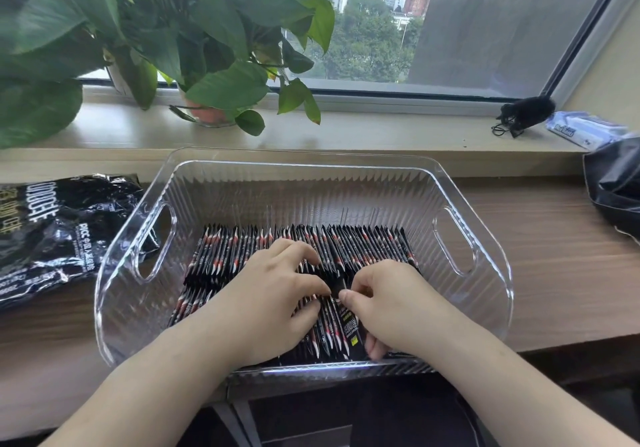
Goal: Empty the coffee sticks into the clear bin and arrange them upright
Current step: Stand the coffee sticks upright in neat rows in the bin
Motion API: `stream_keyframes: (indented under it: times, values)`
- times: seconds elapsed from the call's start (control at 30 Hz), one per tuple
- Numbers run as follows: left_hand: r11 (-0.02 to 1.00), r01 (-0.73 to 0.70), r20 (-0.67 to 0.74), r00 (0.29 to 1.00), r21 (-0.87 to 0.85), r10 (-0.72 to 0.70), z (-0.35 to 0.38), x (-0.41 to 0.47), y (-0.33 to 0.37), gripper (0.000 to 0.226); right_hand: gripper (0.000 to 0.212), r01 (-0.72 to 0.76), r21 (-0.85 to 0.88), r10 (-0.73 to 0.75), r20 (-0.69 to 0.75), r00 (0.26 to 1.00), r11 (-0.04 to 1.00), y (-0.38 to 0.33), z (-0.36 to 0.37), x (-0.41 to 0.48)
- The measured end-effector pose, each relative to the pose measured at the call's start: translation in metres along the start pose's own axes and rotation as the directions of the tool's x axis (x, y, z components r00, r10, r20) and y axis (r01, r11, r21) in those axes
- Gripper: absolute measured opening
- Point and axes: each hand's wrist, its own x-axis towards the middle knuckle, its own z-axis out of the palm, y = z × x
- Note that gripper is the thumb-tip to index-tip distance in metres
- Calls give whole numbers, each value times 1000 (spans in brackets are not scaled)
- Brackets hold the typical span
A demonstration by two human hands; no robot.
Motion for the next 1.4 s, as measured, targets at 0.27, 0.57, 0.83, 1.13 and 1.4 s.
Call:
stream_keyframes:
  times: [0.27,0.57,0.83,1.13,1.4]
  values:
    - [1000,13,29,1000,-10,-12,-3,-1,3,42,18,5,-81,-12,-81,997,997,2,4,4]
    - [1000,18,34,999,-9,-18,-3,-1,3,40,30,-30,-68,28,-41,999,997,1,1,5]
    - [1000,20,42,999,2,-20,-4,-1,5,41,28,-62,-144,62,-4,998,988,2,-5,7]
    - [999,-31,200,979,33,24,-8,1,12,46,46,4,-220,24,126,992,975,2,-15,-3]
    - [999,-30,246,969,42,18,-9,2,15,43,54,229,-65,-238,-218,947,971,15,-25,-26]
